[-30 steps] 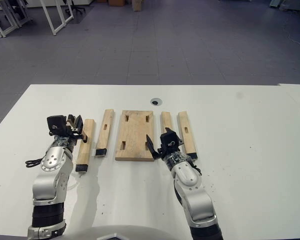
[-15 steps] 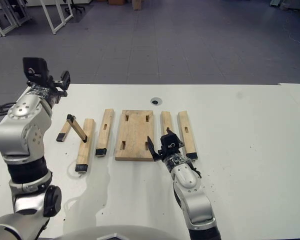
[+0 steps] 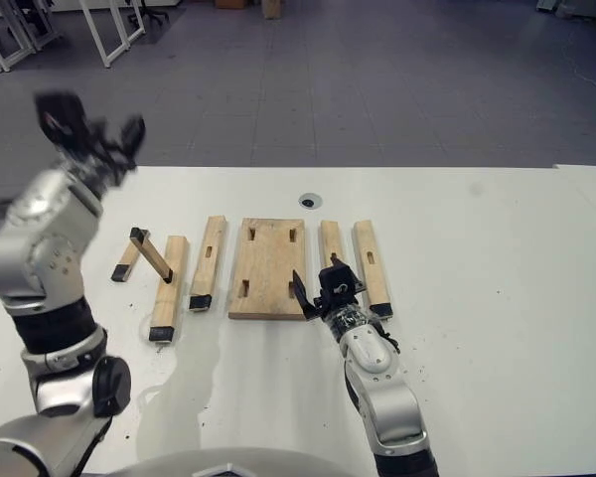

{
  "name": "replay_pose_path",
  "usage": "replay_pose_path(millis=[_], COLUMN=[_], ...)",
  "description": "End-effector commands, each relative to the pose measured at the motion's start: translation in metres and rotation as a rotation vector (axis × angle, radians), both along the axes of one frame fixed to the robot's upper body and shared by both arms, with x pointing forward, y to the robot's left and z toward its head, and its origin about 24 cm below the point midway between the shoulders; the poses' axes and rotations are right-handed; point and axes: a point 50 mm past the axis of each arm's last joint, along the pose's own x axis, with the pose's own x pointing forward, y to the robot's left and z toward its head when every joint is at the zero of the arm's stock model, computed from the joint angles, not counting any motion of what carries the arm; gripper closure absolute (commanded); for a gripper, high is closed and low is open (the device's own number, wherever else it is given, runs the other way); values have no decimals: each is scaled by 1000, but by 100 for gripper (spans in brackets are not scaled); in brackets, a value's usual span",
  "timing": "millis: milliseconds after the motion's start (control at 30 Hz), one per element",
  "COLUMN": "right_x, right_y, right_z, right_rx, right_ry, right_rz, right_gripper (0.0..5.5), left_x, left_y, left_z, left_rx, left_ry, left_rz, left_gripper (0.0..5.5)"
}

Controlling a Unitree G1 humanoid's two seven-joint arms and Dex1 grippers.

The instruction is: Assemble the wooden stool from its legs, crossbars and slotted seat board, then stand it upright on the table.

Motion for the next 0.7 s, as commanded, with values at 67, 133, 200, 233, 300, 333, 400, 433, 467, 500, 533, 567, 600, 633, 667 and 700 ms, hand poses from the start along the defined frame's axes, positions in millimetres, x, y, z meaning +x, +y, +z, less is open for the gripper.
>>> replay_pose_path(millis=[67,133,200,233,300,333,400,433,467,500,533,567,600,633,667,700], right_x=[5,5,4,3,1,1,0,-1,-1,-1,-2,-3,-3,-4,-5,-5], right_y=[-1,-1,-1,-1,-2,-2,-3,-3,-4,-5,-6,-8,-9,-10,-10,-11], right_z=[2,1,0,-1,-2,-2,-2,-2,-2,-2,-1,-1,-1,-2,-2,-2], right_rx=[-7,-6,-4,-3,-2,-2,-1,-1,-2,-2,-3,-4,-5,-6,-9,-11], right_ry=[1,3,10,13,19,21,22,22,22,22,21,22,22,24,26,28], right_rz=[0,-8,-12,-14,-18,-20,-26,-28,-30,-34,-38,-45,-50,-53,-54,-54], right_gripper=[153,153,153,153,153,153,153,153,153,153,153,153,153,153,153,153], left_x=[-8,-4,4,6,5,2,-8,-16,-26,-40,-54,-72,-88,-103,-119,-130], left_y=[13,11,5,2,-5,-9,-16,-18,-21,-24,-28,-32,-36,-39,-40,-38], left_z=[-55,-45,-17,0,38,57,84,89,83,67,53,37,26,14,1,-9], left_rx=[-20,-48,-72,-89,-128,-144,-147,-112,-73,-31,1,27,46,44,38,35], left_ry=[121,67,-35,-89,-204,-259,-330,-343,-321,-265,-216,-169,-136,-90,-35,14], left_rz=[59,54,20,1,-38,-59,-85,-94,-117,-124,-128,-134,-139,-143,-132,-99], left_gripper=[243,243,243,243,243,243,243,243,225,218,197,179,167,145,116,101])
